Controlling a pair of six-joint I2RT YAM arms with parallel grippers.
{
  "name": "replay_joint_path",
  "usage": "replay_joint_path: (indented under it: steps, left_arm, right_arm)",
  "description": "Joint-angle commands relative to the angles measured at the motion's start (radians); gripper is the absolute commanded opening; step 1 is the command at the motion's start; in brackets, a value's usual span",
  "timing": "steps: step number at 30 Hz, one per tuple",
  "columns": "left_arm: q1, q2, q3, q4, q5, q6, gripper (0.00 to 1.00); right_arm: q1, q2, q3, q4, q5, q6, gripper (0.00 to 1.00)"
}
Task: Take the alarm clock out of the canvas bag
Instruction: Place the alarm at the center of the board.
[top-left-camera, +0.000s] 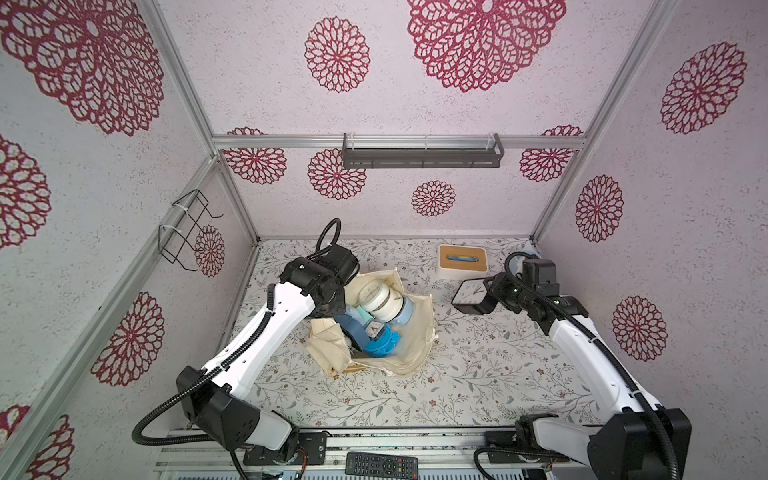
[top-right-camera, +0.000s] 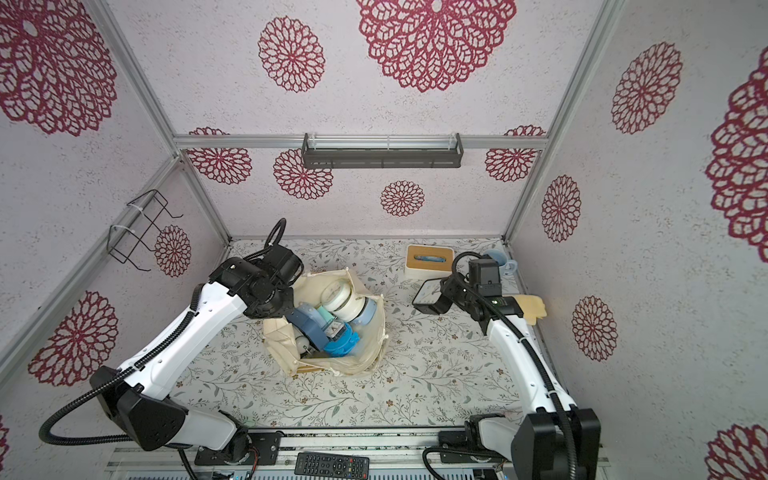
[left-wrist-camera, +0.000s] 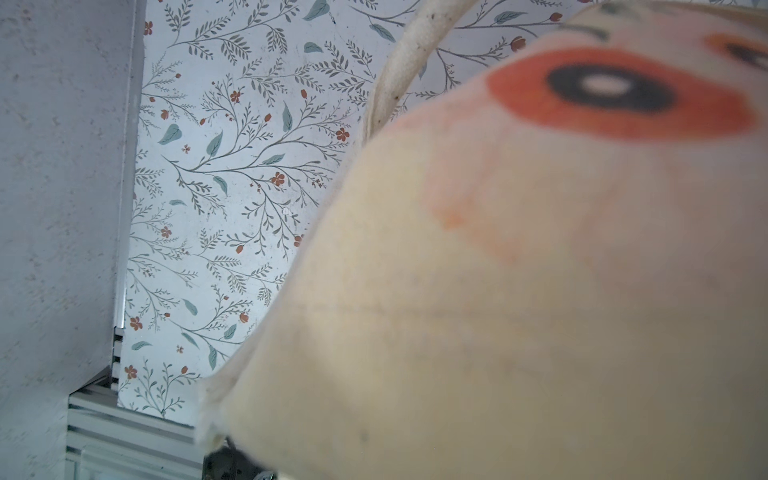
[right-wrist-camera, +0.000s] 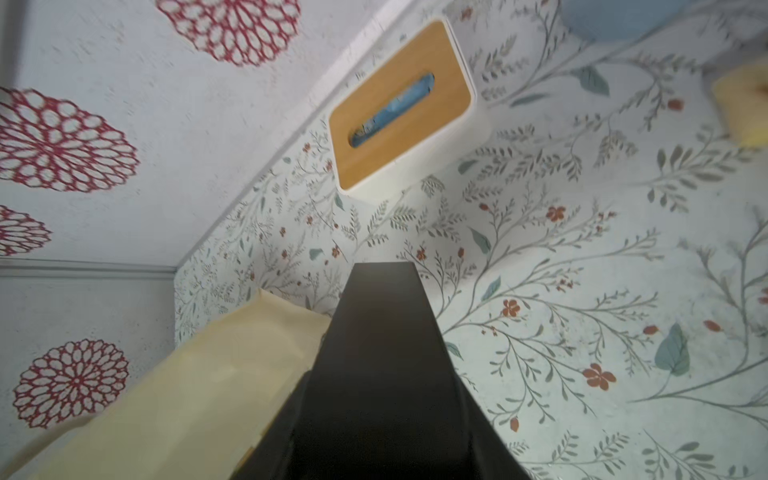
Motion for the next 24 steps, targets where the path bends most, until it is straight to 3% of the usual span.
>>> replay_joint_path:
  steps: [1, 18, 24]
  left_arm:
    - [-0.014, -0.035, -0.011, 0.069, 0.028, 0.016, 0.0]
    - [-0.084, 0.011, 0.029, 0.083, 0.049, 0.006, 0.0]
    - [-0.118, 0.022, 0.03, 0.078, 0.048, -0.005, 0.0]
  right_arm:
    - [-0.032, -0.013, -0.02, 0.216, -0.13, 0.041, 0.15]
    - [-0.084, 0.254, -0.074, 0.447, -0.296, 0.073, 0.25]
    - [-0.099, 0.314, -0.053, 0.42, -0.289, 0.035, 0.4]
